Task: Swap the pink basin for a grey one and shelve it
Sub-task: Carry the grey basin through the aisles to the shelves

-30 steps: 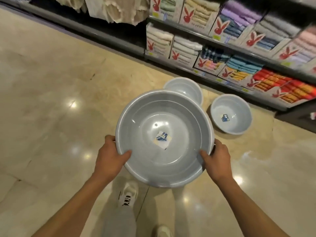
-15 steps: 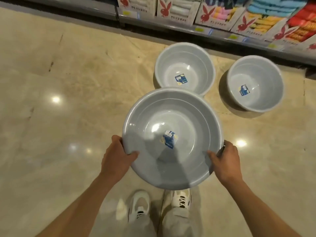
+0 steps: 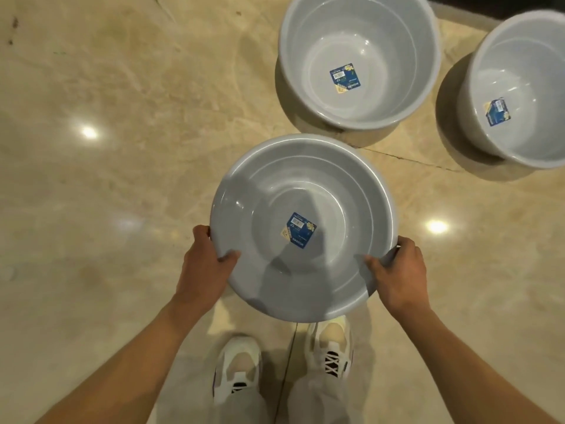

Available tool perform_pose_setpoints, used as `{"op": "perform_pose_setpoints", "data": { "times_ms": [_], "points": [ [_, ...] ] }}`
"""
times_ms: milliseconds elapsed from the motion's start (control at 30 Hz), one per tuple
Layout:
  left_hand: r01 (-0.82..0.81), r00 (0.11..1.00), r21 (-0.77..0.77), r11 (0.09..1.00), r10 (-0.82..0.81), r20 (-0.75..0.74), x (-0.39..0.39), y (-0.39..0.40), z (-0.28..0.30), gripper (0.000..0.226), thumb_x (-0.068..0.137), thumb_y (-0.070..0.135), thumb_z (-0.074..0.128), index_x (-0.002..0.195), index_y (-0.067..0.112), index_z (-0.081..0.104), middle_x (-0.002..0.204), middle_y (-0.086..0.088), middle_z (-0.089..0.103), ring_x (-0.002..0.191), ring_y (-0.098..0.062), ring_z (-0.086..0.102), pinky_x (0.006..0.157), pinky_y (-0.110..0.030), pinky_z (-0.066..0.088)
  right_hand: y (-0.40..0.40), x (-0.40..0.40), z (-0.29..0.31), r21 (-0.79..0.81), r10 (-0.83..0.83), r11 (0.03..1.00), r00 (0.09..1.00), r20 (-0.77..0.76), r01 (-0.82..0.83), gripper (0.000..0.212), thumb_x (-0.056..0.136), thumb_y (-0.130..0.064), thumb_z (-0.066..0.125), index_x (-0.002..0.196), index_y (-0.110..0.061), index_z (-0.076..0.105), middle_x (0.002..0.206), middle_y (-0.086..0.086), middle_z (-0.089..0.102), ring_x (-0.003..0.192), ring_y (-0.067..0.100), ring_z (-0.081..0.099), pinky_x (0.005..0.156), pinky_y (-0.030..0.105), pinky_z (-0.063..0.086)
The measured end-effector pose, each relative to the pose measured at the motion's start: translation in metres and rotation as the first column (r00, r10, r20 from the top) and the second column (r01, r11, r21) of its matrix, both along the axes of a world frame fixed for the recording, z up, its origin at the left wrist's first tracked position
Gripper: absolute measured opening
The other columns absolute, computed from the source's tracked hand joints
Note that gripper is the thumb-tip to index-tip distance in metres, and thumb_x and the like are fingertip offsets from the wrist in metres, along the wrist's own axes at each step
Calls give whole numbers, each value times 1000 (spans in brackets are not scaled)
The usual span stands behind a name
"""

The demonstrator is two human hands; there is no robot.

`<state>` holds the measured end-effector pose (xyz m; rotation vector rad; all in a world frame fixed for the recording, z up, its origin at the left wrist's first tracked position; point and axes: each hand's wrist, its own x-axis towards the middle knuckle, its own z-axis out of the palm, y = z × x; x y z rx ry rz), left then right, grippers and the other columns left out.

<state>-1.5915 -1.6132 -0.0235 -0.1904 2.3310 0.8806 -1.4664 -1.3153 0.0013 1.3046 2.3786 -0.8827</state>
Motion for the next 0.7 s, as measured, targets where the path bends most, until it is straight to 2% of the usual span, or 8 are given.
{"op": "perform_pose_setpoints", "data": {
  "times_ms": [133, 267, 367, 467, 600, 700],
  "points": [
    [-8, 1000, 13, 1000, 8, 31, 9, -1, -13, 45, 91, 20, 70, 119, 23, 35, 100, 4, 58, 76, -1, 58, 51, -10, 41, -2, 7, -14, -22, -10, 1000, 1000, 22, 10, 56, 84, -25, 77, 127, -5, 48, 116, 13, 52, 96, 24, 48, 76, 33, 38],
    [-4, 998, 6, 1000, 4, 59, 5, -1, -18, 50, 89, 17, 71, 120, 30, 34, 91, 20, 54, 74, 3, 56, 47, -4, 44, 0, 7, -21, -71, -28, 997, 999, 43, 31, 57, 86, -21, 74, 131, -7, 43, 107, 7, 51, 90, 25, 50, 72, 35, 40],
    [-19, 993, -27, 999, 22, 118, -1, -1, -21, 44, 87, 18, 71, 117, 29, 40, 92, 17, 57, 76, -1, 59, 51, -12, 43, 5, 1, -26, -139, -54, 988, 995, 81, 65, 61, 86, -15, 73, 138, -9, 41, 98, 6, 57, 89, 30, 57, 72, 38, 46],
    [-83, 983, -62, 995, 92, 161, -7, 3, -22, 36, 87, 16, 72, 111, 23, 46, 92, 7, 61, 76, -12, 62, 57, -29, 52, 13, -6, -27, -197, -70, 976, 988, 139, 97, 56, 83, -16, 74, 133, -7, 49, 103, 8, 62, 93, 32, 60, 77, 43, 52],
    [-66, 985, -72, 995, 76, 154, -11, 7, -6, 37, 86, 18, 76, 108, 22, 46, 88, 4, 61, 73, -15, 65, 58, -34, 58, 23, -10, -15, -225, -89, 967, 987, 133, 117, 50, 83, -15, 73, 128, -8, 53, 83, -8, 57, 72, 8, 55, 55, 24, 41],
    [-68, 986, -56, 996, 75, 148, -14, 9, 17, 39, 85, 20, 79, 108, 20, 47, 86, 4, 61, 72, -17, 67, 66, -45, 63, 31, -12, 8, -233, -90, 966, 991, 98, 111, 50, 84, -14, 72, 130, -7, 53, 78, -12, 56, 69, 2, 54, 53, 20, 38]
  ]
}}
